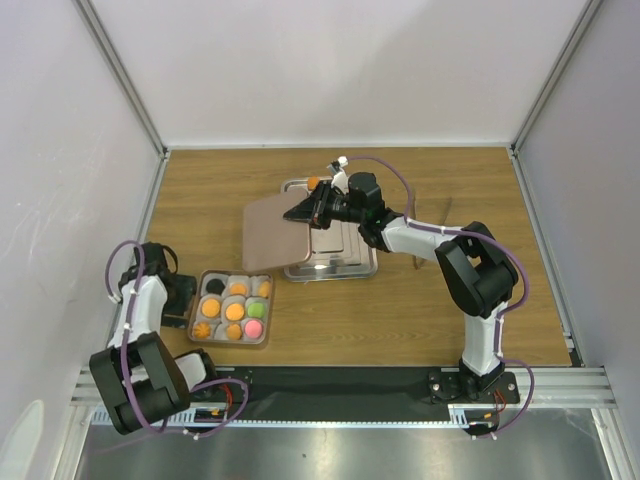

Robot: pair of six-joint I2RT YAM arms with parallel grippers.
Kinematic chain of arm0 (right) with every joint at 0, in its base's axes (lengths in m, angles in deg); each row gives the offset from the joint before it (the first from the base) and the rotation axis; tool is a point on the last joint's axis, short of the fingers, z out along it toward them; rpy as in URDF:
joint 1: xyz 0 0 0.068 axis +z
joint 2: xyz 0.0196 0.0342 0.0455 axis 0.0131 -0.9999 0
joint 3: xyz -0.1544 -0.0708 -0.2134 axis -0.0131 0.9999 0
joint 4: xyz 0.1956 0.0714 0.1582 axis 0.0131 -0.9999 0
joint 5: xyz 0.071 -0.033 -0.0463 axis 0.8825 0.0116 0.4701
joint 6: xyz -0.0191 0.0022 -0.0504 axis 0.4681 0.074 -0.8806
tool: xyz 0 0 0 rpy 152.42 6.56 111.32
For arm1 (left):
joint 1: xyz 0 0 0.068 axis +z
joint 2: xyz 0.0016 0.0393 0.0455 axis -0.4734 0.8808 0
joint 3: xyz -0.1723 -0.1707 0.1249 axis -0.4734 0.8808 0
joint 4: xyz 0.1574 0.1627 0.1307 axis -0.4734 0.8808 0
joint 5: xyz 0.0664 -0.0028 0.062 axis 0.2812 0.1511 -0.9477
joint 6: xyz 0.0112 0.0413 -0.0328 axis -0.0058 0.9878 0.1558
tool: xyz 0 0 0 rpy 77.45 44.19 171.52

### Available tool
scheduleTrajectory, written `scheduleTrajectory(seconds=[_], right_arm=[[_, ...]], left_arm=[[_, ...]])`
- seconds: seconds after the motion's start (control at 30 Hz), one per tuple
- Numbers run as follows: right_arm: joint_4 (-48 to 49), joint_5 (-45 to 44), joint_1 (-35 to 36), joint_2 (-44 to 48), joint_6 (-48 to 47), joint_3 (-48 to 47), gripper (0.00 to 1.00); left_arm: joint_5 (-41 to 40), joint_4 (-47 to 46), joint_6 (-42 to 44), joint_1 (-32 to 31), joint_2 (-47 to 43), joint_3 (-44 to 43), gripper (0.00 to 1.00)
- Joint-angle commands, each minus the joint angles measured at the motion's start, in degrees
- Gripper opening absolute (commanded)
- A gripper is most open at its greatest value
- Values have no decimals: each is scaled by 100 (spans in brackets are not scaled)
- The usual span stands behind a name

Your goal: Pack the cookies

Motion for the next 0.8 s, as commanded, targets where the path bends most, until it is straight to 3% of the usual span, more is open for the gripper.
scheduleTrajectory(seconds=[0.0,0.77], right_arm=[[290,53,-26,342,-70,27,0],[158,-184,185,614,-210,220,0]], left_arm=[[138,164,-317,-309,-169,81,79],[278,551,-564,-1083,-845,459,77]])
